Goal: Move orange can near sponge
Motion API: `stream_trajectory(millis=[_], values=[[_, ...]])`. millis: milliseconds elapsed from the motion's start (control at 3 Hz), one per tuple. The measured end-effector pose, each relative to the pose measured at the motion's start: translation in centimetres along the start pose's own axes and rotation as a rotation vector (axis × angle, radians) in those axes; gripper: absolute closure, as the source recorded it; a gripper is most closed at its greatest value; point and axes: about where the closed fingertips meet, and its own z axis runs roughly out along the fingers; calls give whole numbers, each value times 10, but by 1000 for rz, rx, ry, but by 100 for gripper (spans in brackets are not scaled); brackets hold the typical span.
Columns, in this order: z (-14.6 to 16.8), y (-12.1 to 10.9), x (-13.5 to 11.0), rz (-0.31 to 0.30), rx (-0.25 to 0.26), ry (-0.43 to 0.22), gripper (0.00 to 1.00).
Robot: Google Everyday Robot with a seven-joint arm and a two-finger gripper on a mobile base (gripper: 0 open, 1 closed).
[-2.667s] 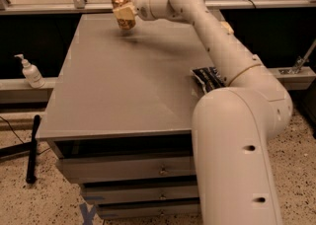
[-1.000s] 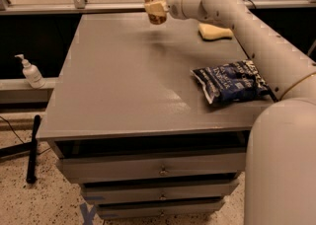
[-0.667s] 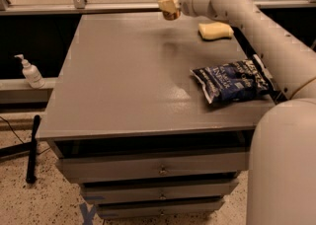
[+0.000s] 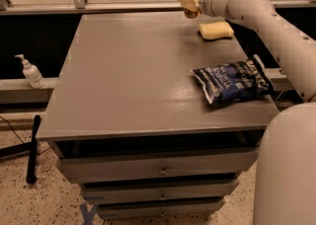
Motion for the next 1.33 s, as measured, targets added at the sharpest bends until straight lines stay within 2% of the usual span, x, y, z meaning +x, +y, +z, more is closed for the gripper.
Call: stream_trajectory(millis=[333,667,1333], values=[[13,-11,16,51,0,-13,100],[30,-16,21,84,-19,-34,100],[36,-24,32,120,-24,-15,100]])
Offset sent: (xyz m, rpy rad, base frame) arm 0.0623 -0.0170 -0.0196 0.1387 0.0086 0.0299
